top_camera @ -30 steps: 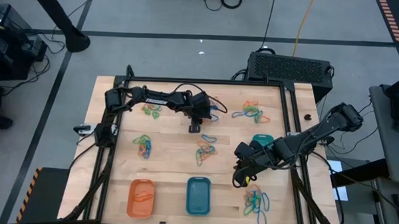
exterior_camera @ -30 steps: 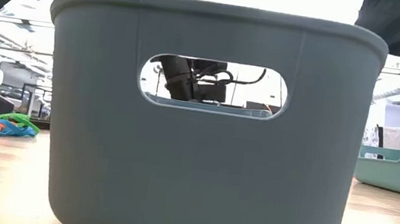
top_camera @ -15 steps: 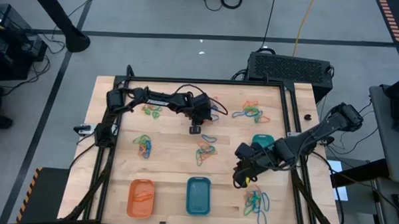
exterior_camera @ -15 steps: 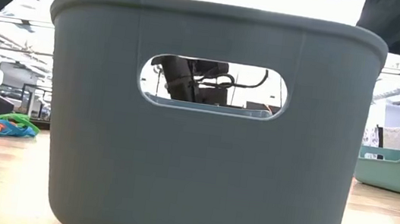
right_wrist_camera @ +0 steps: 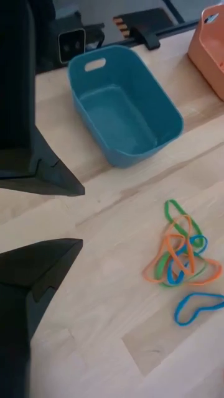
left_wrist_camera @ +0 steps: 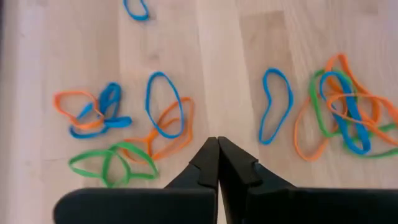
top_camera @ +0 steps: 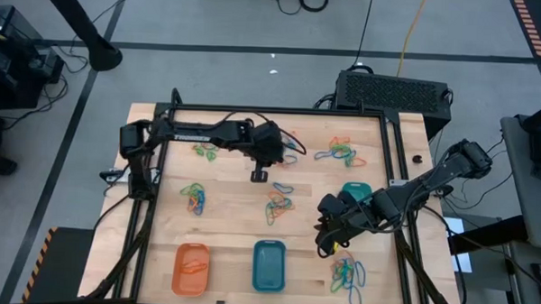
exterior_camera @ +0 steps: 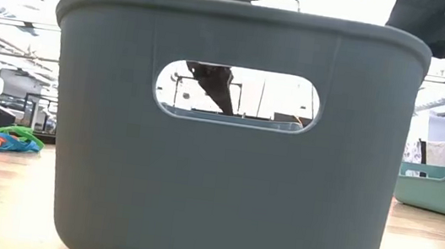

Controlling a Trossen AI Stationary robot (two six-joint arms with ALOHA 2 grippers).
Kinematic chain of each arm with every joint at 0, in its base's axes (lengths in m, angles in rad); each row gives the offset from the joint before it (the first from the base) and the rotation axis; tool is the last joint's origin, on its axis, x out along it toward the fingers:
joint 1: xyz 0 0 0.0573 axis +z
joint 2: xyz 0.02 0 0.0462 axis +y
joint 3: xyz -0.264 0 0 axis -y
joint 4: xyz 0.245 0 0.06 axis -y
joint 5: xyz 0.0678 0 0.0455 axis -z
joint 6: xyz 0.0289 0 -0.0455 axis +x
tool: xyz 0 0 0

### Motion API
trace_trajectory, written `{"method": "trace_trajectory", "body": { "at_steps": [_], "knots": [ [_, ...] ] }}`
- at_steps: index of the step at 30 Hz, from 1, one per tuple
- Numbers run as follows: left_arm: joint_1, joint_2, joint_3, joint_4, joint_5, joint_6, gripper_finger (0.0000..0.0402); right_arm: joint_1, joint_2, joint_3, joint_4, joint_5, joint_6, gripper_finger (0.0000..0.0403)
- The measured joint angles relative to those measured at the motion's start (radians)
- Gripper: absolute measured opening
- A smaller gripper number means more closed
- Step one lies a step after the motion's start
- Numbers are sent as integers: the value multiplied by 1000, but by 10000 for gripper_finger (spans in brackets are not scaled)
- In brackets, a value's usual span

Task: Sort rubber bands into baskets
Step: Put the orange rubber band into the orange bin

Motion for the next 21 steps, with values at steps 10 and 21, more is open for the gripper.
{"method": "trace_trajectory", "body": {
  "at_steps": [10, 21],
  "knots": [
    [23, 149, 7, 103, -74, -22, 72, 12, 0, 0, 31, 17, -1, 114],
    [35, 191, 31, 118, -105, 59, 163, 93, 0, 0, 39, 29, 65, 114]
  ]
}}
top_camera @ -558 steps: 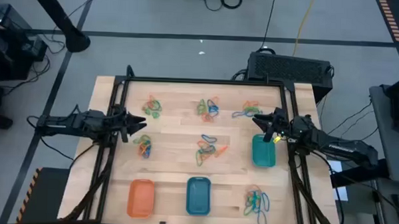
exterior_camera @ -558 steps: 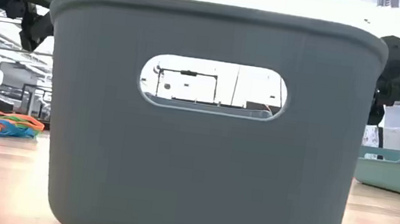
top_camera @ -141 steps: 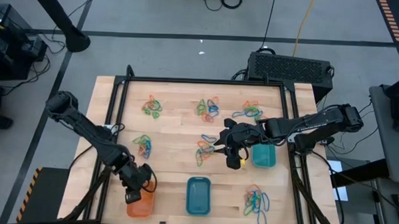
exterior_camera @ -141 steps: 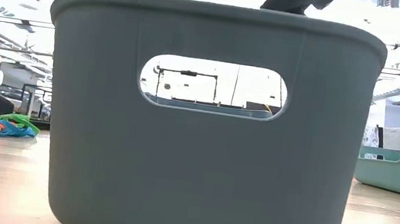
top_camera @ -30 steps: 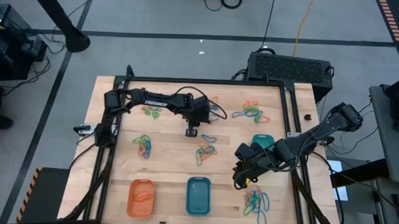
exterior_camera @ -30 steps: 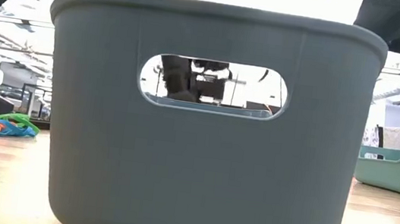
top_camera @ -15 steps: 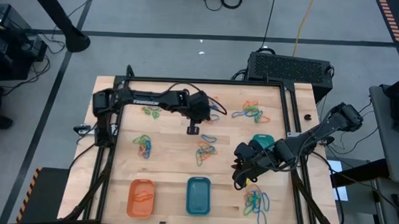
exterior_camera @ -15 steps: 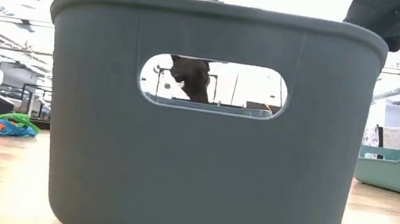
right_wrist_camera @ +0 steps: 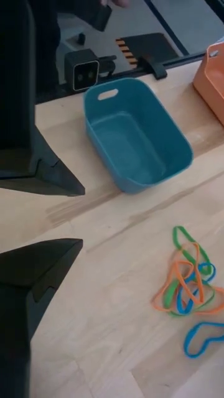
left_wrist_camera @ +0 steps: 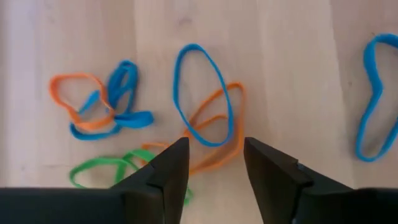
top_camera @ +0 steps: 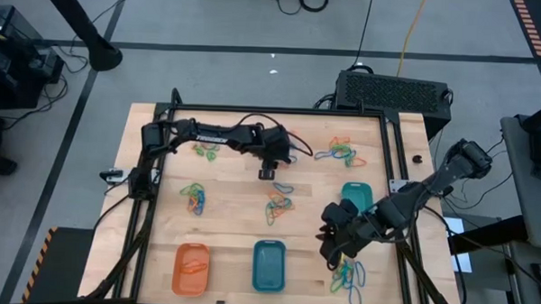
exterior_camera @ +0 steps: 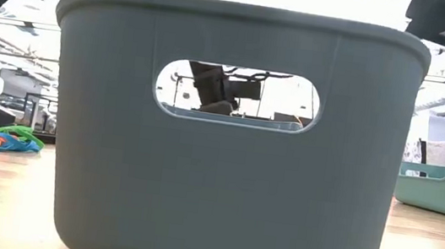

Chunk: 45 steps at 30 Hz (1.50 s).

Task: Sort rubber bands into baskets
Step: Put the orange rubber band into the orange bin

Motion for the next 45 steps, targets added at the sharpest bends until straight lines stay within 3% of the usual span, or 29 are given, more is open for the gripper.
{"method": "trace_trajectory", "body": {
  "at_steps": [6, 9, 12, 15, 20, 27, 39, 45],
  "knots": [
    [26, -17, 21, 107, -18, -89, 164, 27, 0, 0, 0, 44, 34, 114],
    [75, 3, 93, 81, -19, -283, 164, 31, 0, 0, 0, 44, 35, 114],
    [149, 62, 173, 20, 65, -541, 164, 31, 0, 0, 2, 45, 49, 114],
    [201, 117, 274, -9, 124, -631, 164, 31, 0, 0, 2, 45, 52, 114],
    [202, 245, 513, -170, 122, -598, 164, 31, 0, 0, 1, 45, 49, 114],
    [196, 431, 812, -462, 27, -559, 164, 31, 0, 0, -3, 44, 51, 114],
    [195, 419, 850, -554, 36, -469, 164, 31, 0, 0, -16, 41, 24, 114],
    [172, 348, 862, -747, 30, -260, 164, 31, 0, 0, -28, 64, 22, 114]
  ]
}}
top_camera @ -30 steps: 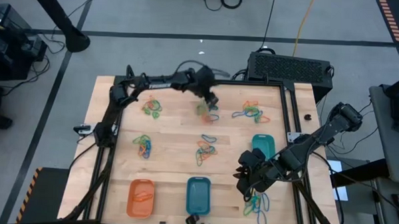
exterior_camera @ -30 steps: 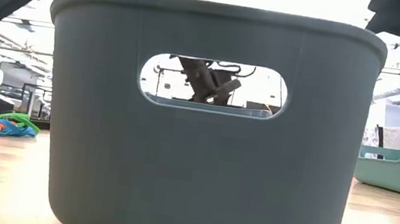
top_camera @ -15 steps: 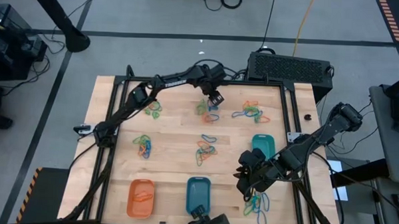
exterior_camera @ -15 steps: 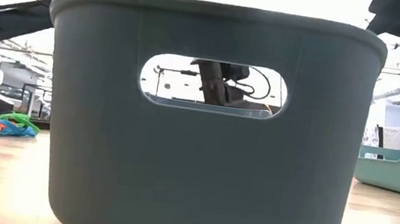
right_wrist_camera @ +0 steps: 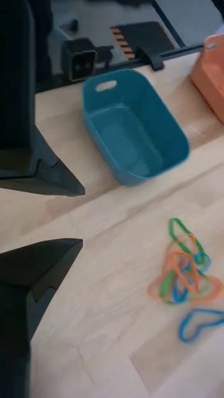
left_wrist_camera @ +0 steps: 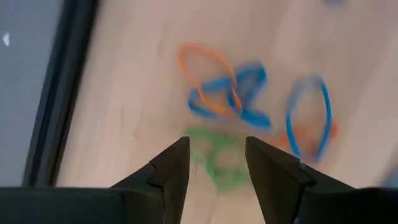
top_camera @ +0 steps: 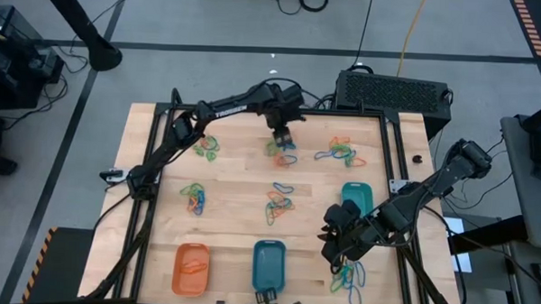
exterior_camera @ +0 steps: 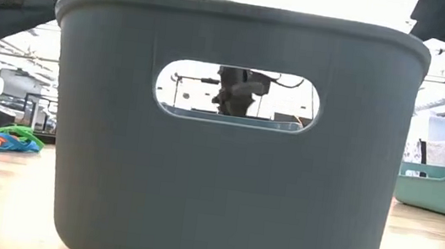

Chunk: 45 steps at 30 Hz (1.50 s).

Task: Sort rubber bands into baskets
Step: Put the orange rubber band into the orange bin

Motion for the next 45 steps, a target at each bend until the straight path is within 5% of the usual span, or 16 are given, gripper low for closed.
{"method": "trace_trajectory", "body": {
  "at_steps": [6, 9, 16, 39, 45],
  "knots": [
    [-27, -23, -5, -143, 55, 224, 164, 0, 0, 0, -2, 98, -14, 114],
    [-36, -21, -51, -142, 151, 232, 164, 0, 0, 0, 0, 125, -13, 114],
    [-90, -21, -184, -89, 155, 283, 164, 6, 0, 0, 2, 134, -1, 114],
    [-161, -22, -343, 127, 22, 360, 164, 6, 0, 0, 2, 135, -12, 114],
    [-161, -22, -344, 133, -6, 360, 120, 6, 0, 0, -1, 135, -30, 114]
  ]
}}
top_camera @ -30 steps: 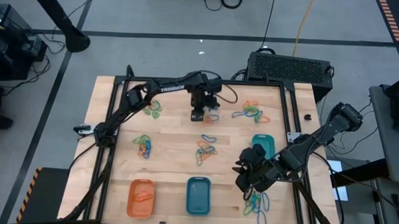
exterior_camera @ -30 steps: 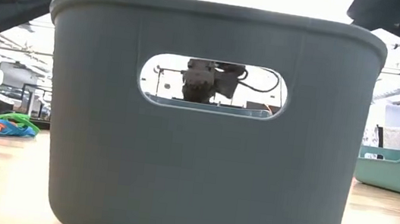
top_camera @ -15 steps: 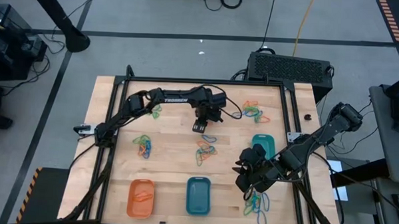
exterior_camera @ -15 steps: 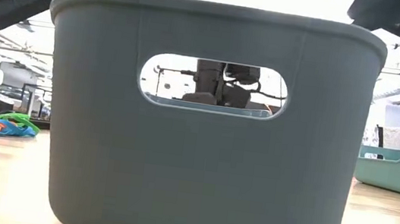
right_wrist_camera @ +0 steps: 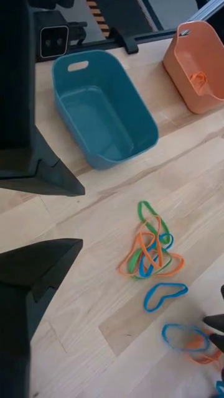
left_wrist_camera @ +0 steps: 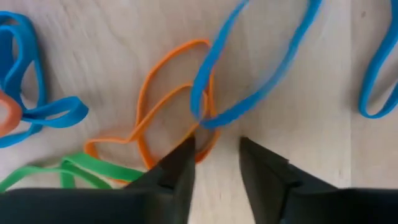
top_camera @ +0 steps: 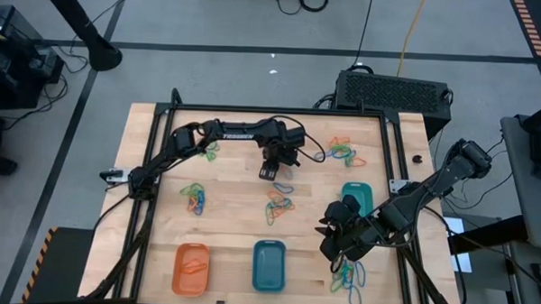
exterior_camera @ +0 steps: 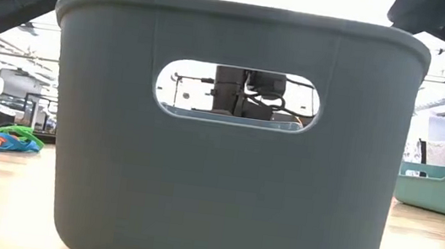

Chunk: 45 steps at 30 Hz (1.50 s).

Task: Sort rubber bands into baskets
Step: Put the orange rubber band into the orange bin

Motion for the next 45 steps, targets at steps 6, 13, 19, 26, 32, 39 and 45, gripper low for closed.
{"method": "trace_trajectory", "body": {
  "at_steps": [6, 13, 19, 26, 32, 39, 45],
  "knots": [
    [1, 0, 0, 12, -31, 1, 20, 0, 0, 0, -1, 0, -10, 114],
    [-3, -3, 76, -163, -27, -1, 4, 0, 0, 0, -1, 0, -18, 114],
    [-3, -87, 93, -187, -18, -4, 3, 0, 0, 0, -1, 3, -27, 114],
    [5, -215, 93, -197, 63, -51, 2, 0, 0, 0, -1, 4, -40, 114],
    [15, -309, 94, -192, 163, -99, 1, 0, 0, 0, 0, 5, -53, 114],
    [11, -380, 94, -297, 169, -180, 1, -2, 0, 0, 4, 5, -72, 114],
    [-83, -463, 94, -452, 135, -282, 0, -26, 0, 0, 5, 47, -139, 114]
  ]
}}
